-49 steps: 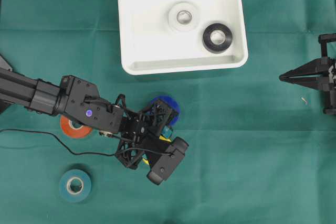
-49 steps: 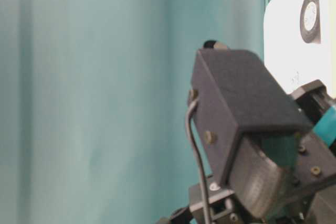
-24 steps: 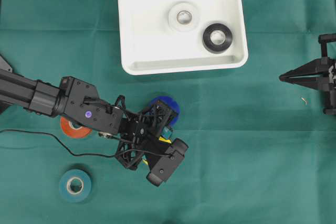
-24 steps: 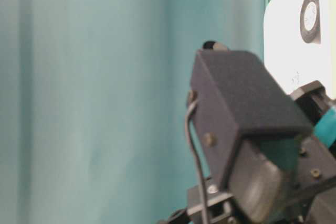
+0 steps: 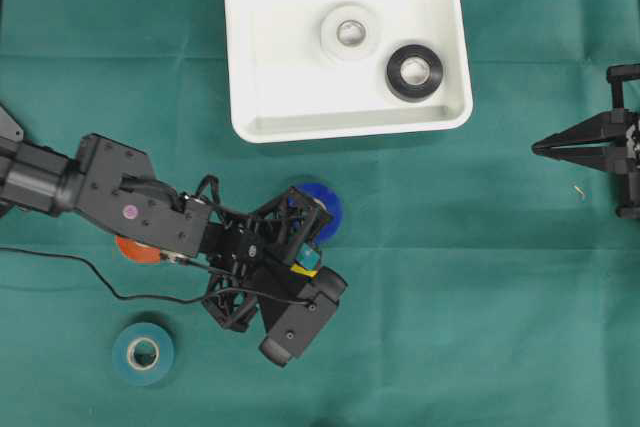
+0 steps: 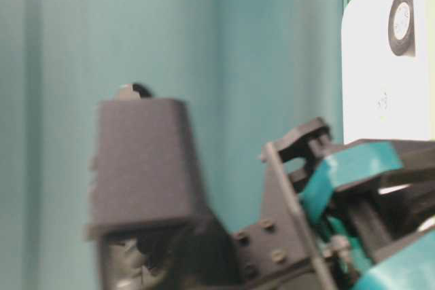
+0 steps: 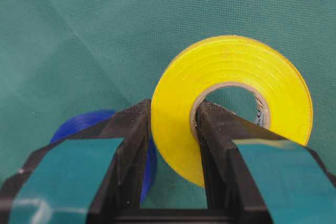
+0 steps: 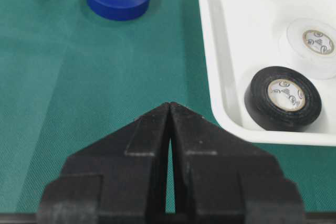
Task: Put the tape into the white case with the left arm.
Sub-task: 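Reach the left gripper to the yellow tape roll and grasp it, then lift the yellow roll into the tray and release it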
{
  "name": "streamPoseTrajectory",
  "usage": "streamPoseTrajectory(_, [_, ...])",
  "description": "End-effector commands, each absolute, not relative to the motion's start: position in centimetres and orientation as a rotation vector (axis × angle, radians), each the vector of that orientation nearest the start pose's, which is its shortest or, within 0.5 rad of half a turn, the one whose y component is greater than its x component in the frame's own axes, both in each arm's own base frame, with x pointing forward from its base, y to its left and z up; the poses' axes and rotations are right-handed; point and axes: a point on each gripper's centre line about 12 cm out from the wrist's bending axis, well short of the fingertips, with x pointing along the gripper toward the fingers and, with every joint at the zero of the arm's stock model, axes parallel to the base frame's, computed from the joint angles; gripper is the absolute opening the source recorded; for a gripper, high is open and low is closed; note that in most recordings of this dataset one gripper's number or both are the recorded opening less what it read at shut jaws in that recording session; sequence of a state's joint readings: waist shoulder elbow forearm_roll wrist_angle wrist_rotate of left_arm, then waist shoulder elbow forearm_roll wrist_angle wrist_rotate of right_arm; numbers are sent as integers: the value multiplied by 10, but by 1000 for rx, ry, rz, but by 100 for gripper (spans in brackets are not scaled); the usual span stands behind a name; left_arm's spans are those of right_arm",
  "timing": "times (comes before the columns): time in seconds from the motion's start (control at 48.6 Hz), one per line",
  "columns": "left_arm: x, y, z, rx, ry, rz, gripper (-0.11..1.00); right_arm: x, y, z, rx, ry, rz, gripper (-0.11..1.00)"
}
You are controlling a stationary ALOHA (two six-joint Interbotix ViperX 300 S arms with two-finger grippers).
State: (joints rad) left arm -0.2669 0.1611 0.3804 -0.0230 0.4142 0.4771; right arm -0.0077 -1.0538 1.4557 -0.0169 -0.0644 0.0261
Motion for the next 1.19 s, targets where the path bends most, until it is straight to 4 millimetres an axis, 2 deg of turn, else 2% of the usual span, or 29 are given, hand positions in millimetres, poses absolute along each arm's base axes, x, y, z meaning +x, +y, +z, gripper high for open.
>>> streamPoseTrajectory(0.0, [419,-118,191,541,810,-460,25,159,-1,176,12,321,-8,-9])
streamPoseTrajectory(0.144, [420,-114,189,539,816,-455,25,159,-1,175,12,322,-10,-9])
streamPoseTrajectory(0.309, [424,-96,190,524,824,-416,25,159,-1,175,12,322,-10,-9])
streamPoseTrajectory(0.741, [439,-21,195,462,832,-254,25,159,-1,176,12,321,-10,-9])
streamPoseTrajectory(0.947, [447,11,198,519,813,-218,25,159,-1,175,12,322,-10,-9])
streamPoseTrajectory(1.173, [457,48,193,546,818,-166,25,159,-1,175,12,322,-10,-9])
